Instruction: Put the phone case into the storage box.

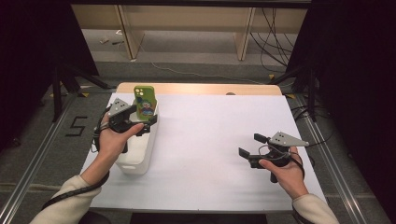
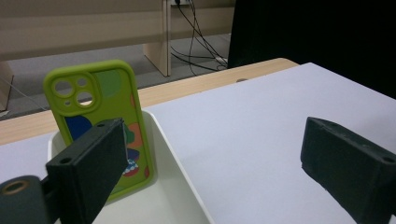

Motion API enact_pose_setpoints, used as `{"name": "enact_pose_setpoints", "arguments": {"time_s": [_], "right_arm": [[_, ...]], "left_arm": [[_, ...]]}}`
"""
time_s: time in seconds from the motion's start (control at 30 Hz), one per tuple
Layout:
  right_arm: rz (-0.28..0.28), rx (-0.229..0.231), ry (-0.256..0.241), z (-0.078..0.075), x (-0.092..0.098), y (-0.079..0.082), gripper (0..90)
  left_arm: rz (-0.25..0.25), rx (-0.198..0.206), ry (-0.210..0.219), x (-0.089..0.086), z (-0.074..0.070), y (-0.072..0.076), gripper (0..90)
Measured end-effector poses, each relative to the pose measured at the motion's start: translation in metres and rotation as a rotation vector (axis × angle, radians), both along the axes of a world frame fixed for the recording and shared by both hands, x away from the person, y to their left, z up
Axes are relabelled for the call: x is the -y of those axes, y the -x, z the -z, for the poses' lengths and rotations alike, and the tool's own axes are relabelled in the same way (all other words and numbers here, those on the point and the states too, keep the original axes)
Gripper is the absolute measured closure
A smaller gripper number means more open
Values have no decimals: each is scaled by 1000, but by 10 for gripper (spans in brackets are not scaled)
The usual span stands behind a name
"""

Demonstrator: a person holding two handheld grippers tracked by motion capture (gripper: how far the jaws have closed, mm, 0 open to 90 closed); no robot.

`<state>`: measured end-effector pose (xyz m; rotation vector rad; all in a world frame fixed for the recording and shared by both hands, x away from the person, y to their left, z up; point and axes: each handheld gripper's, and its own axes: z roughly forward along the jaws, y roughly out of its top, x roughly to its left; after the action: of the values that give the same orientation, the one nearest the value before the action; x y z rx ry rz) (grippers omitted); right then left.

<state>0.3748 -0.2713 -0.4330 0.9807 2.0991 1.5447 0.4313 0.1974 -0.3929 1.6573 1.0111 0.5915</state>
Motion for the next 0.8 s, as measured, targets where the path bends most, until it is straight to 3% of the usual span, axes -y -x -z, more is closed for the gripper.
{"name": "enact_pose_setpoints", "arguments": {"time_s": [0.37,0.8], "right_arm": [[-2,2,0,0,0,0,105],[-3,4,1,0,0,1,105]], "left_arm": [[51,38,-37,6,3,17,68],[107,34,-34,10,5,42,77]]}}
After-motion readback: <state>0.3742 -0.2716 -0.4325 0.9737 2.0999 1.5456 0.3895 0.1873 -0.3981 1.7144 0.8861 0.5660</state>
